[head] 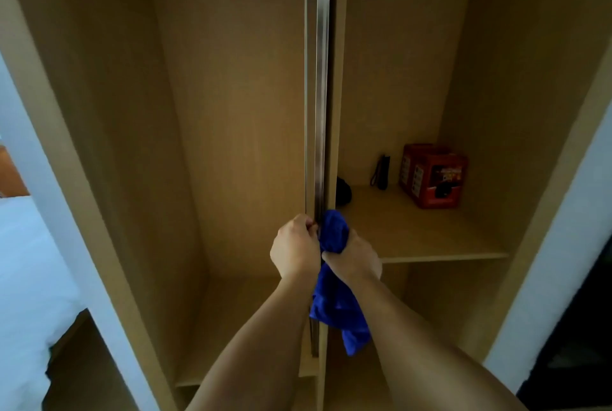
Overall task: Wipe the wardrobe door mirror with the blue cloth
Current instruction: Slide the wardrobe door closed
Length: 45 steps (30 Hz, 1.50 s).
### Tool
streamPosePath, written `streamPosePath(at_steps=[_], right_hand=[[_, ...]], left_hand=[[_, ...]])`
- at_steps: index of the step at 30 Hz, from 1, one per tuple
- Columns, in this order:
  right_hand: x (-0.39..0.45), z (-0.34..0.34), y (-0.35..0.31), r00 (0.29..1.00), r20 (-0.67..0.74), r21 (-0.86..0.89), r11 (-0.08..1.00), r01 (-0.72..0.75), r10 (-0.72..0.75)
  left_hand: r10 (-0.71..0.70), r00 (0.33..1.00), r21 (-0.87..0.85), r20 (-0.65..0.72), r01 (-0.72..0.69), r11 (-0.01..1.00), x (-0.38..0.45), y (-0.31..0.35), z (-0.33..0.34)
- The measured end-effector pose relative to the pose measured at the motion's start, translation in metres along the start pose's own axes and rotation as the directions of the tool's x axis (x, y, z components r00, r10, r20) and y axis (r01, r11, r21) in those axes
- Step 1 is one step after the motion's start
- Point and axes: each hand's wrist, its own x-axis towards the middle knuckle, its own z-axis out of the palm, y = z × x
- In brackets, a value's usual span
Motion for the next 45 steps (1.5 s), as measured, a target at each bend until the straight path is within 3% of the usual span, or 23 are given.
streamPosePath(at_steps=[6, 19, 45], right_hand=[[0.013, 0.001, -0.008, 0.999, -0.031, -0.098, 0.995, -0.016, 0.013], [0.036, 0.013, -0.010, 0.999, -0.007, -0.052, 0.998, -0.043, 0.042], [0.090, 0.031, -0.031, 0.974, -0.115, -0.217, 0.952, -0.217, 0.196]], left_hand=[[0.010, 0.999, 0.028, 0.035, -0.011, 1.000, 0.014, 0.001, 0.004], [-0.022, 0.998, 0.031, 0.058, 0.020, 0.999, 0.038, -0.002, 0.016], [-0.050, 0.991, 0.063, 0.126, 0.042, 0.997, 0.099, -0.004, 0.045]])
